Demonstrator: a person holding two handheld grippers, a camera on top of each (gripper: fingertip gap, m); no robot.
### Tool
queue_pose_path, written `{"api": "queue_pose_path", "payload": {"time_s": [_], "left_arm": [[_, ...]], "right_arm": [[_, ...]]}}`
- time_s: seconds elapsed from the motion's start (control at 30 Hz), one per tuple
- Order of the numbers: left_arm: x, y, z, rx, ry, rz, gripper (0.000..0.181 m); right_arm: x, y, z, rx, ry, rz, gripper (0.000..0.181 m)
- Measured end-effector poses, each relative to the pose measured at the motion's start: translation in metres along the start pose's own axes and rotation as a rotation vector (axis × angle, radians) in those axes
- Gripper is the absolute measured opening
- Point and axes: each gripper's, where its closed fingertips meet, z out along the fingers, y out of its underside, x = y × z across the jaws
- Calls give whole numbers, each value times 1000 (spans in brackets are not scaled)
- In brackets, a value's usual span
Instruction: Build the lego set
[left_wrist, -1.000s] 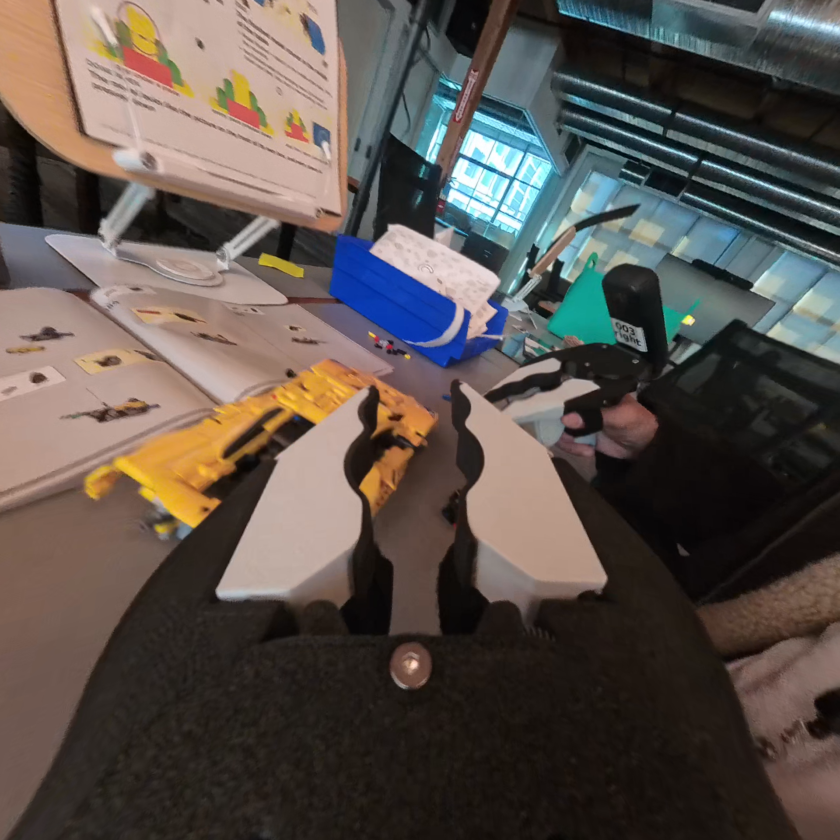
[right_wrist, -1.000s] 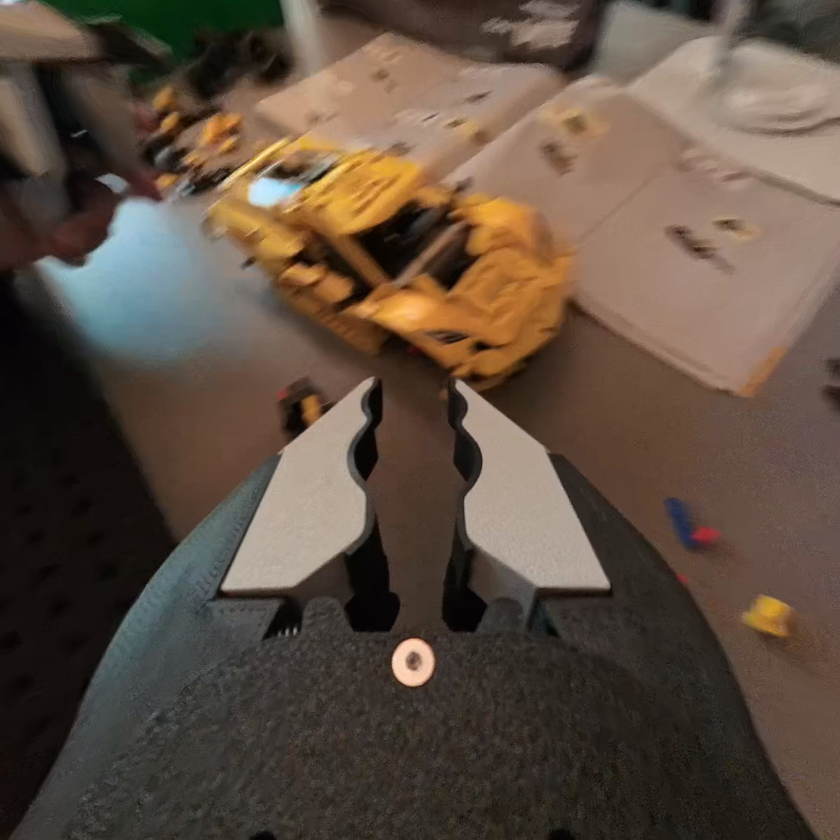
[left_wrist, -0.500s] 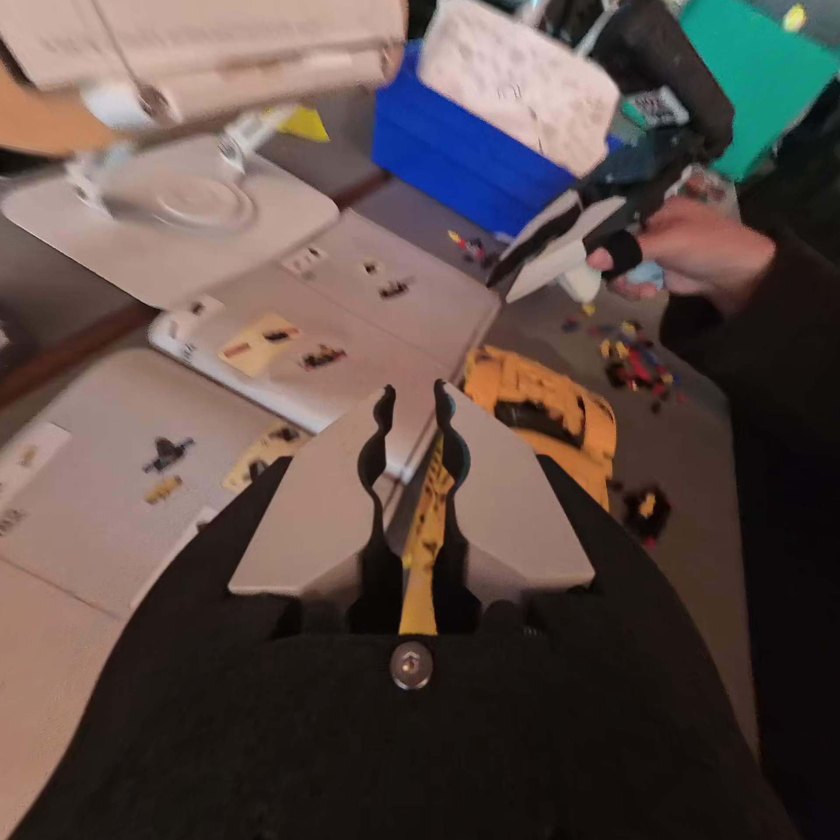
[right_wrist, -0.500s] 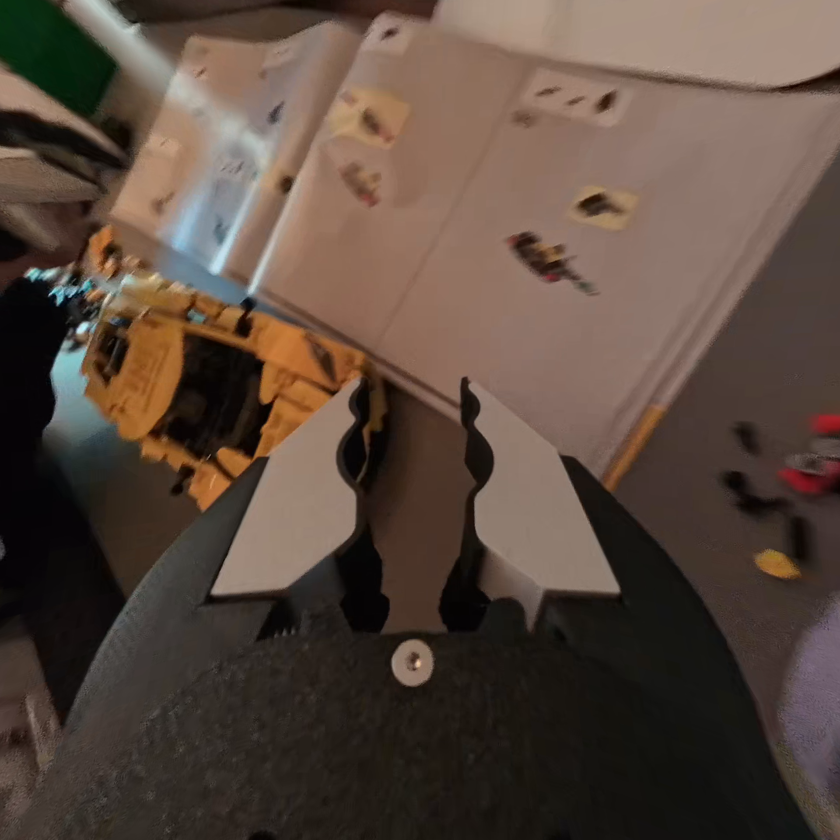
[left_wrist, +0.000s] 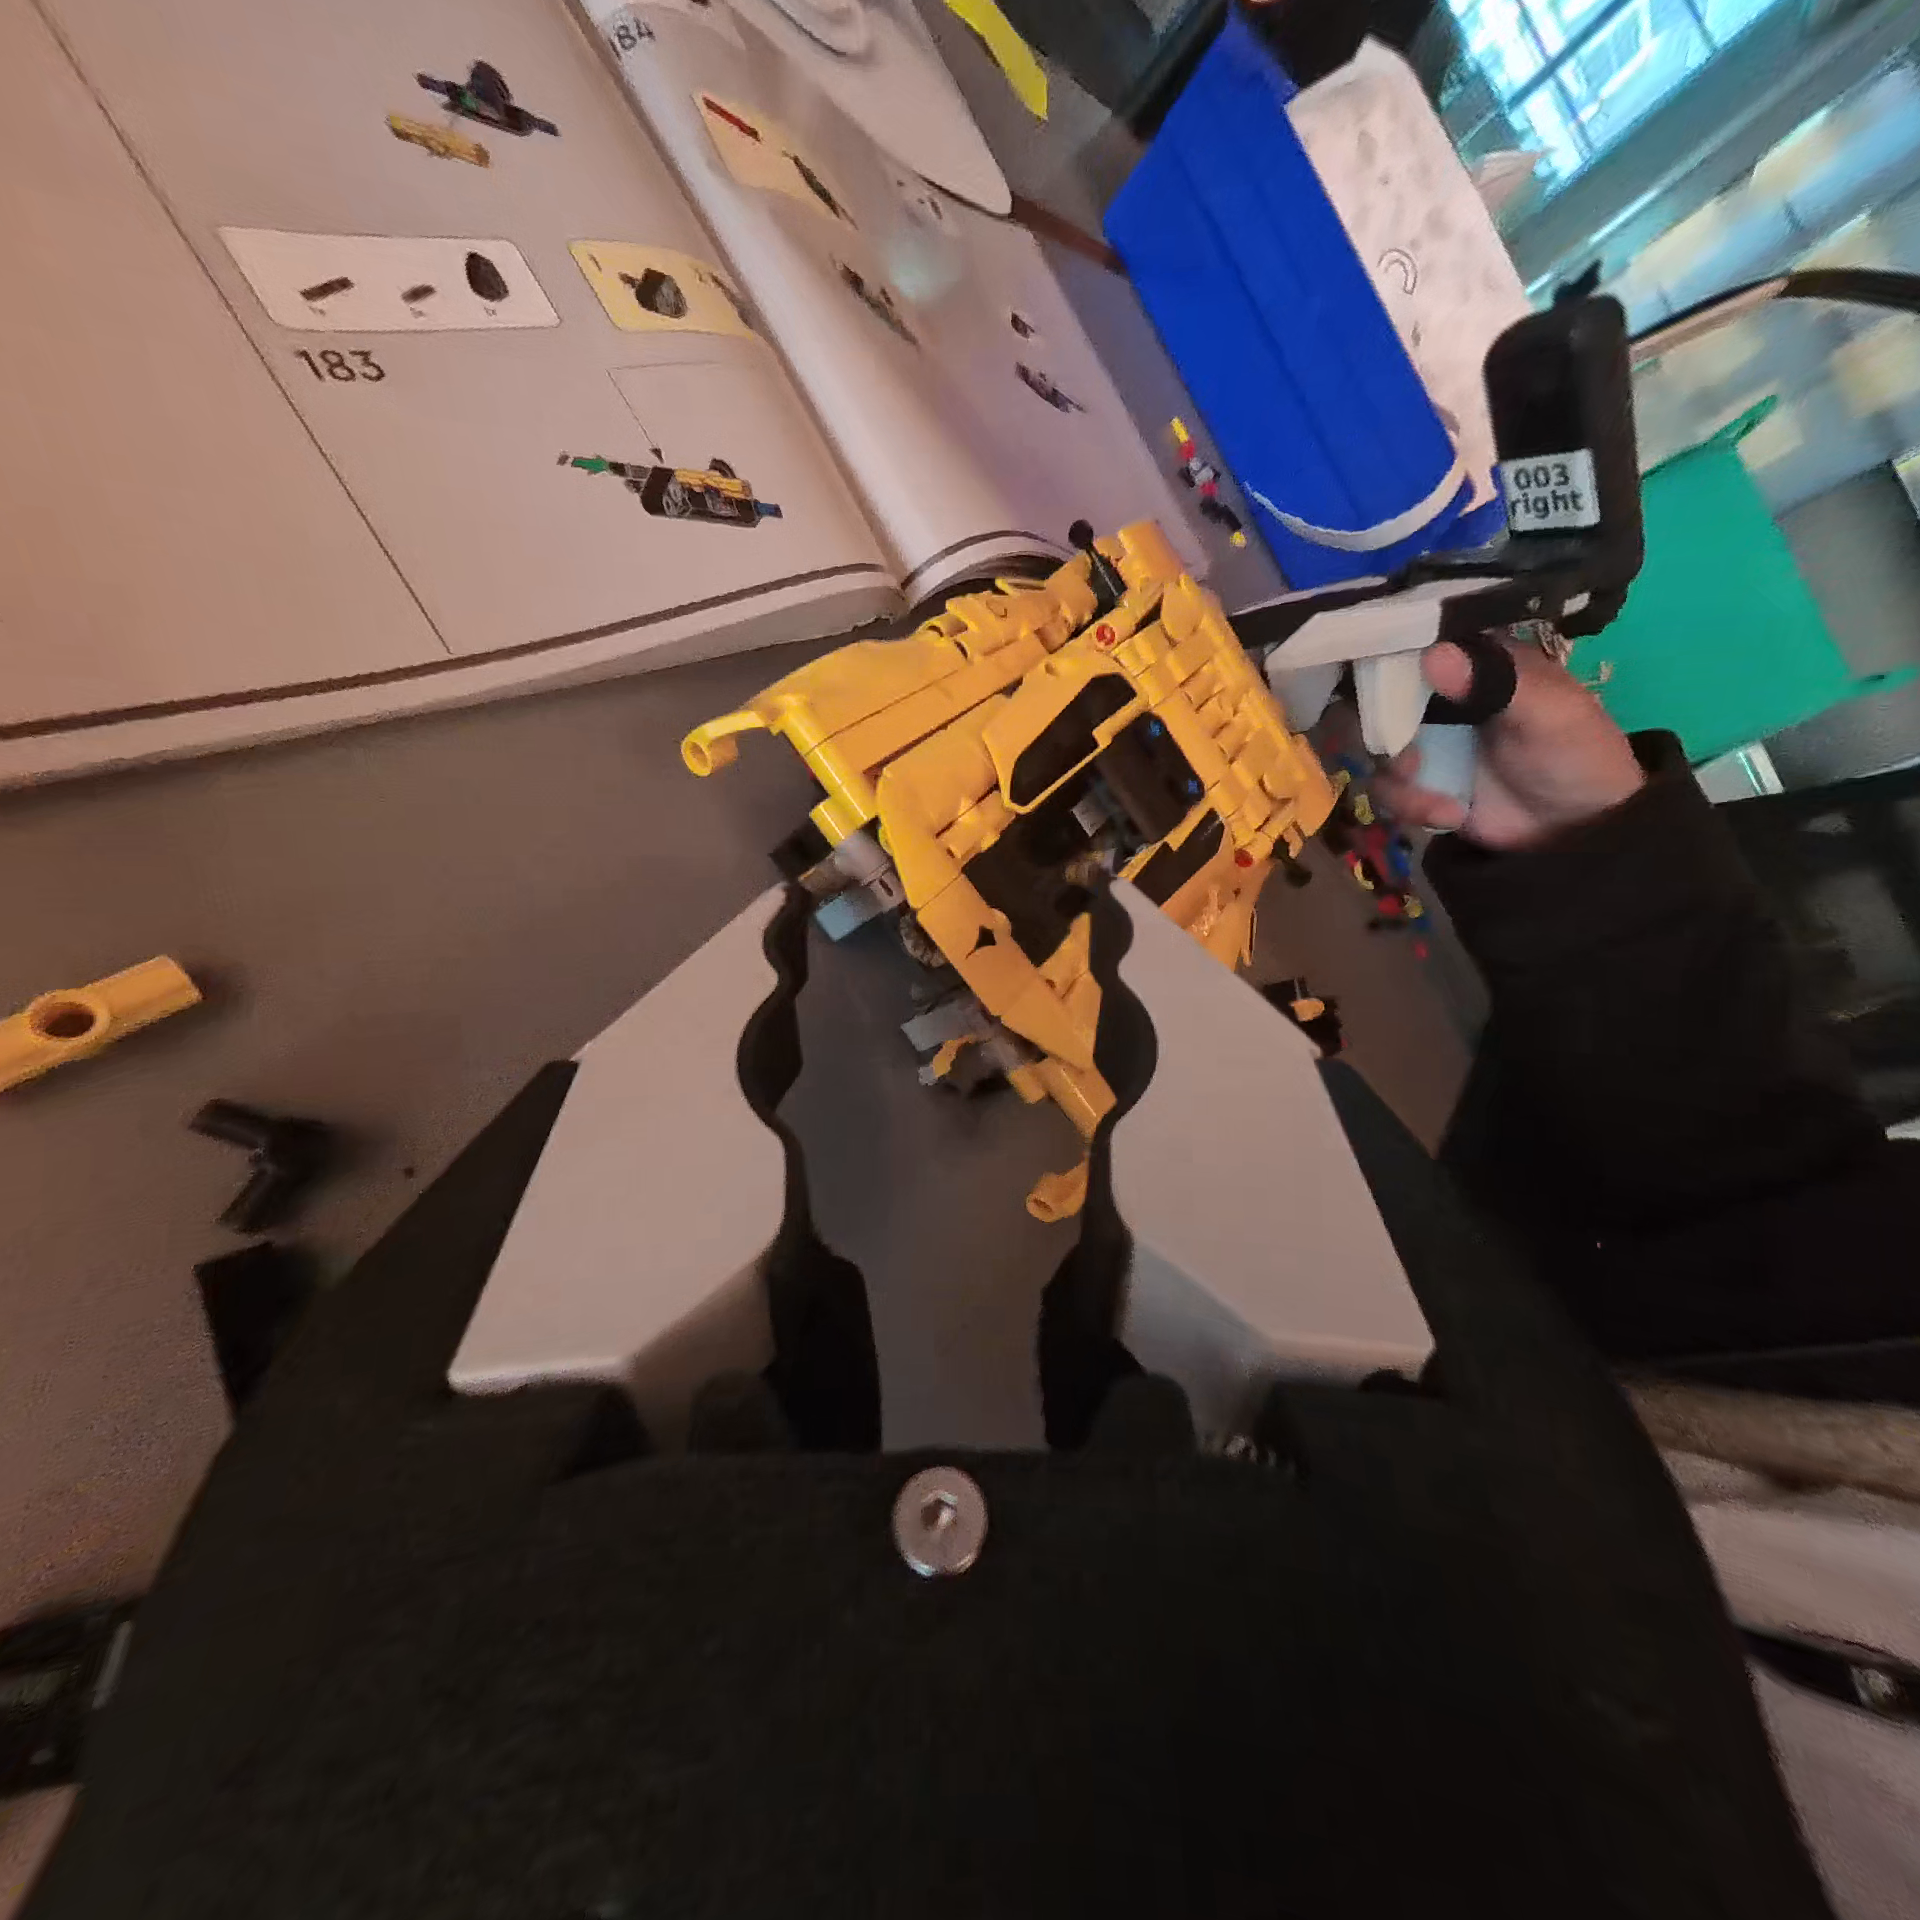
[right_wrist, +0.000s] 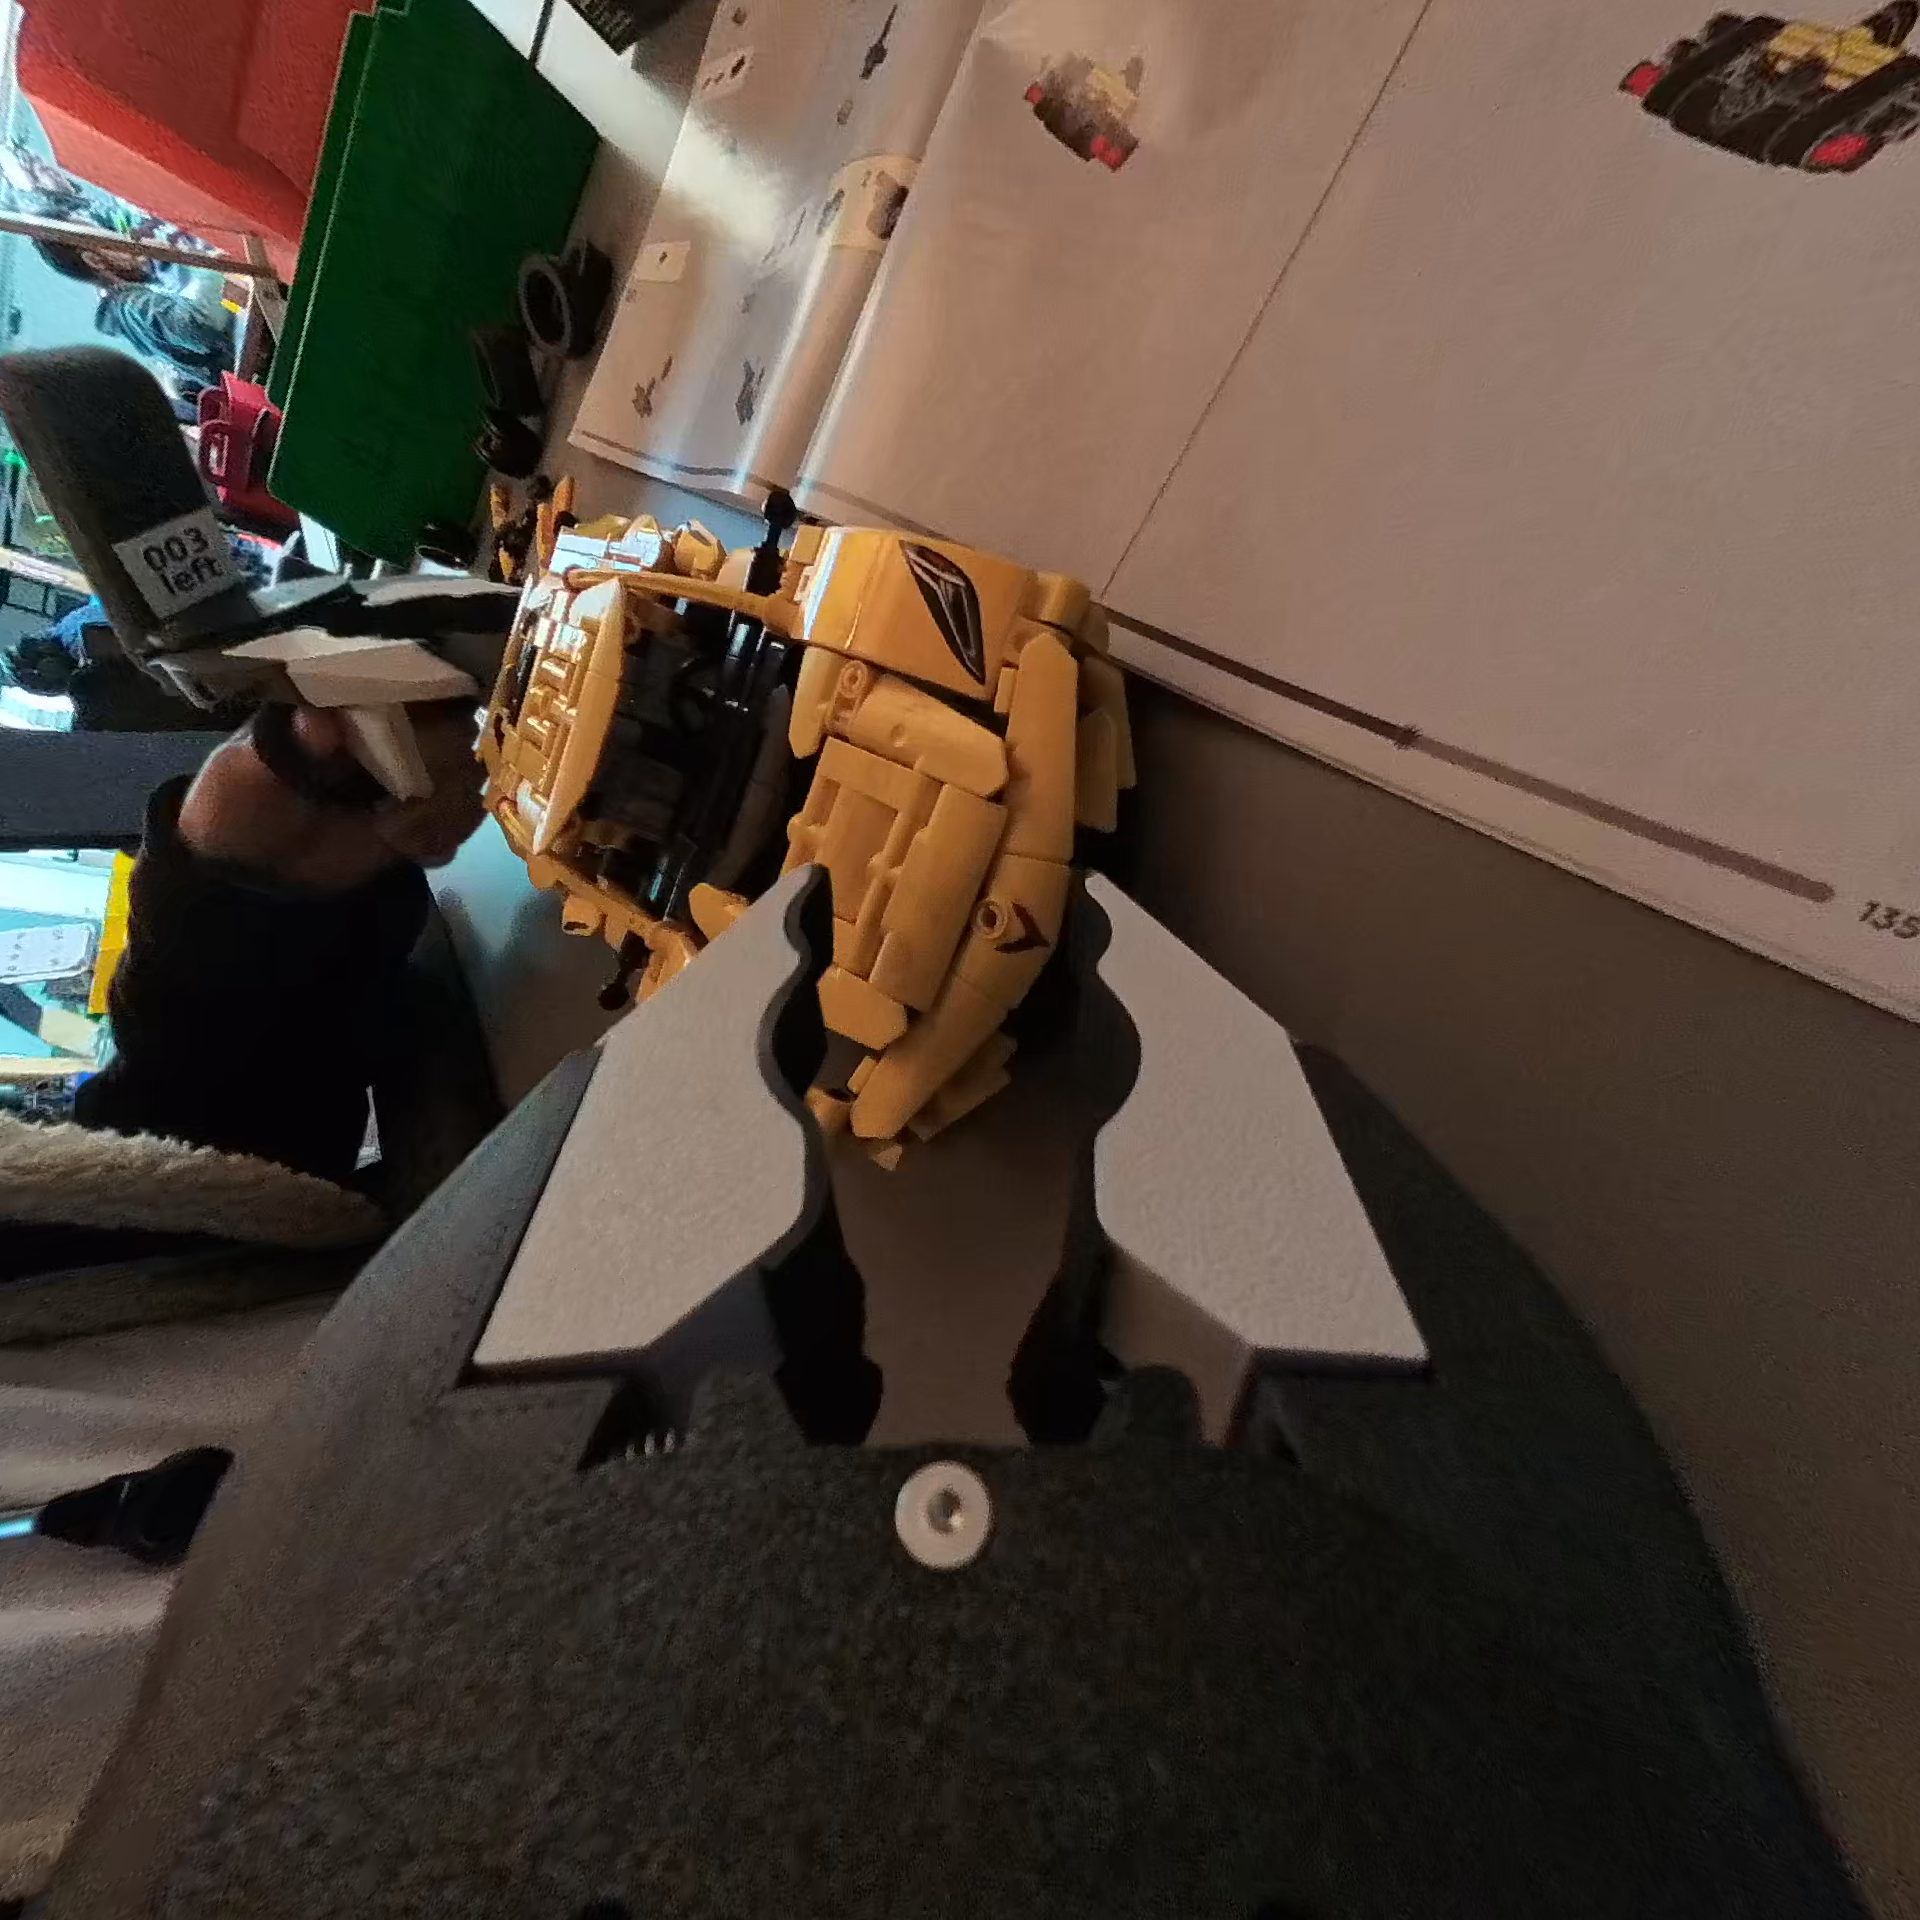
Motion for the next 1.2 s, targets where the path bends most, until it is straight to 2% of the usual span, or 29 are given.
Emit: {"api": "queue_pose_path", "payload": {"time_s": [0.27, 0.37, 0.43, 0.5, 0.53, 0.6, 0.67, 0.73, 0.8, 0.9, 1.03, 1.2], "left_arm": [[5, 10, 0, -80, -20, 51, 52], [3, -2, -2, -62, -22, 50, 51], [-2, -30, -7, -28, -84, 121, 51], [3, -70, -7, -1, -133, 246, 50], [8, -91, -2, 12, -139, 303, 51], [14, -127, 22, 31, -127, 359, 51], [16, -146, 51, 42, -91, 350, 51], [25, -148, 71, 86, -10, 332, 50], [32, -137, 80, 114, 40, 348, 47], [24, -129, 78, 99, -14, 431, 47], [28, -134, 71, 147, 30, 384, 46], [15, -124, 75, 100, -12, 406, 46]], "right_arm": [[-11, 22, -12, -33, 58, 34, 41], [-8, 28, -15, -56, 69, 28, 39], [12, 13, -36, -34, 181, 14, 40], [41, -16, -67, -3, 368, -28, 40], [47, -30, -75, 3, 402, -17, 44], [51, -49, -73, -40, 391, 84, 52], [65, -54, -67, -136, 455, 137, 45], [73, -50, -61, -212, 492, 158, 46], [80, -39, -60, -261, 506, 192, 47], [92, -27, -64, -254, 503, 264, 41], [96, -20, -65, -271, 481, 285, 37], [92, -20, -57, -292, 485, 260, 31]]}}
